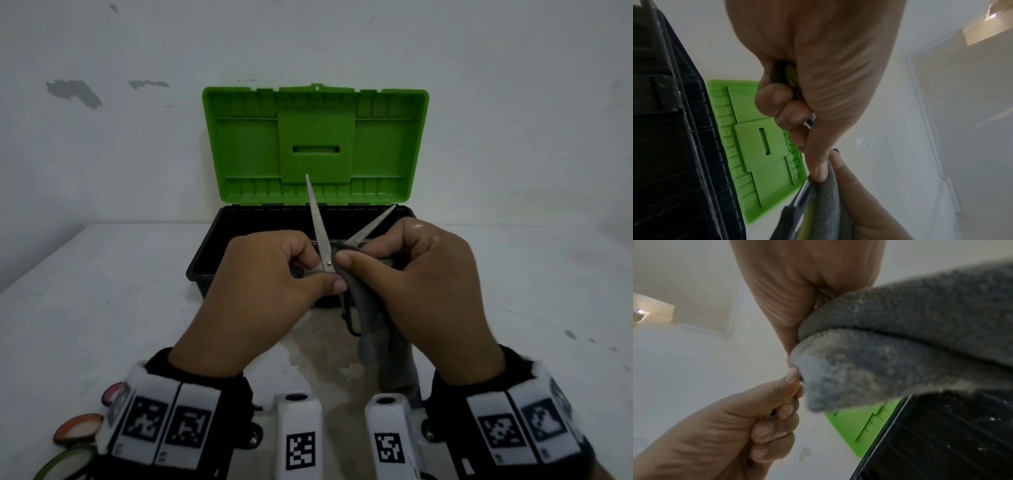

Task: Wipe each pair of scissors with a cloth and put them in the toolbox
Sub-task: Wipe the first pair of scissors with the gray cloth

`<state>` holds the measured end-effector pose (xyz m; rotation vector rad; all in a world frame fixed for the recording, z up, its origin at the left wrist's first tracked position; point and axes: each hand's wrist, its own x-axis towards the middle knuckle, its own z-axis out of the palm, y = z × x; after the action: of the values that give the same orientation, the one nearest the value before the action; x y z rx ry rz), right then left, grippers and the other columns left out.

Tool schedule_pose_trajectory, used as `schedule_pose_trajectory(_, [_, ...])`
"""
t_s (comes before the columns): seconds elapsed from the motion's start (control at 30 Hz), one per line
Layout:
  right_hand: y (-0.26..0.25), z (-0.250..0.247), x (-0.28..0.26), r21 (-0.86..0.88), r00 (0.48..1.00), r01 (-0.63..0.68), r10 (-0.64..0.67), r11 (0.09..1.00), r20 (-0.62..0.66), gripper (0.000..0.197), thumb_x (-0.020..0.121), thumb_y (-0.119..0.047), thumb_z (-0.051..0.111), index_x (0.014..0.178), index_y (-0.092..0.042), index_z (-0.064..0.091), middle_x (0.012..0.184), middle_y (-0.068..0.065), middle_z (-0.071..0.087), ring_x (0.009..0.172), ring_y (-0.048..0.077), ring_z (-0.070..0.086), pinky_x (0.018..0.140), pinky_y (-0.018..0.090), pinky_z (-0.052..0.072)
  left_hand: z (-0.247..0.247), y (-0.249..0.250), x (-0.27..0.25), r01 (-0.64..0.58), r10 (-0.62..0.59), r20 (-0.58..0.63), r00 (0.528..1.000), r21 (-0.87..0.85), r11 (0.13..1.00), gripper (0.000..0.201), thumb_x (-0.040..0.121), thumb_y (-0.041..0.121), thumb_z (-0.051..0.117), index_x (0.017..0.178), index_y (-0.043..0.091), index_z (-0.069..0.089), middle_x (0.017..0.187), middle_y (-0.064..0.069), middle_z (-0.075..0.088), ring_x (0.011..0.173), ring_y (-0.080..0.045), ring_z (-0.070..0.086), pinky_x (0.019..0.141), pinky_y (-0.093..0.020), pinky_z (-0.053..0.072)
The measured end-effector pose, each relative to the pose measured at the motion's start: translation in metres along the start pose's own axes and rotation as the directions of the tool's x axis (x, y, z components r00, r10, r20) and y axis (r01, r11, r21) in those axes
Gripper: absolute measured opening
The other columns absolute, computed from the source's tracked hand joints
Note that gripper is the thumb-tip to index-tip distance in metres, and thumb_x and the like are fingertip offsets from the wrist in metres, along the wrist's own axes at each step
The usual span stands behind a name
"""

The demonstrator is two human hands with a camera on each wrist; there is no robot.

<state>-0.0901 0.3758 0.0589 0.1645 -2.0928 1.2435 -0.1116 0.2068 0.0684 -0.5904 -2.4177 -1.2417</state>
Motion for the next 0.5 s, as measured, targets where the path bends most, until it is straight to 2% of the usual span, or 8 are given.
schedule_pose_trajectory(0.1, [0.003,-0.006,0.004,0.006,0.997,-0.034,0.034,0.999,-0.068,0.026,0.07,-0.037,0.086,0.066,-0.019,0.069,0.063,-0.007,0.068,0.06,0.008,0.065,0.051,0.015,0.047,0.001,0.0,0.0,-0.01,0.01,0.006,1.0,-0.014,1.0,0.028,0.064,0.039,0.085,0.063,0.02,0.066,0.059,0.006,0.065,0.057,-0.01,0.059,0.049,-0.021,0.044])
schedule_pose_trajectory(0.13, [0.004,-0.007,0.005,0.003,0.996,-0.039,0.039,0.999,-0.079,0.026,0.07,-0.038,0.086,0.066,-0.019,0.069,0.062,-0.008,0.068,0.06,0.008,0.065,0.051,0.015,0.047,0.002,0.0,0.0,-0.01,0.01,0.011,1.0,-0.014,1.0,0.028,0.064,0.04,0.085,0.062,0.021,0.065,0.059,0.006,0.064,0.056,-0.009,0.059,0.049,-0.021,0.043])
schedule_pose_trajectory(0.2, [0.004,-0.007,0.003,0.012,0.998,-0.045,0.045,0.999,-0.048,0.026,0.07,-0.037,0.086,0.066,-0.019,0.069,0.063,-0.007,0.068,0.06,0.009,0.065,0.052,0.016,0.048,0.001,-0.001,-0.001,-0.005,0.005,0.019,1.0,-0.019,1.0,0.027,0.064,0.039,0.086,0.062,0.021,0.065,0.059,0.007,0.064,0.055,-0.006,0.057,0.049,-0.018,0.042])
schedule_pose_trajectory(0.3, [0.0,-0.004,0.002,0.044,0.999,-0.049,0.048,0.998,0.007,0.026,0.068,-0.036,0.087,0.064,-0.019,0.068,0.062,-0.004,0.069,0.057,0.009,0.065,0.051,0.019,0.049,-0.001,-0.001,0.0,-0.002,0.003,0.019,1.0,-0.042,0.999,0.025,0.064,0.037,0.086,0.063,0.02,0.067,0.06,0.006,0.066,0.056,-0.006,0.059,0.051,-0.023,0.046])
schedule_pose_trajectory(0.43, [-0.002,-0.014,0.006,0.06,0.991,-0.066,0.073,0.996,-0.115,0.026,0.07,-0.037,0.086,0.065,-0.018,0.069,0.062,-0.005,0.069,0.056,0.008,0.065,0.05,0.02,0.049,0.0,0.005,-0.004,-0.016,0.017,0.019,1.0,-0.065,0.998,0.028,0.065,0.039,0.085,0.063,0.02,0.065,0.061,0.004,0.065,0.057,-0.012,0.06,0.054,-0.031,0.049])
schedule_pose_trajectory(0.5, [-0.004,-0.016,0.0,0.054,0.991,-0.072,0.077,0.996,-0.105,0.027,0.071,-0.036,0.086,0.065,-0.017,0.068,0.062,-0.003,0.069,0.056,0.011,0.065,0.051,0.025,0.051,-0.001,0.006,-0.009,-0.016,0.018,0.024,1.0,-0.072,0.997,0.03,0.064,0.039,0.085,0.061,0.019,0.063,0.059,0.004,0.063,0.055,-0.011,0.057,0.051,-0.027,0.047])
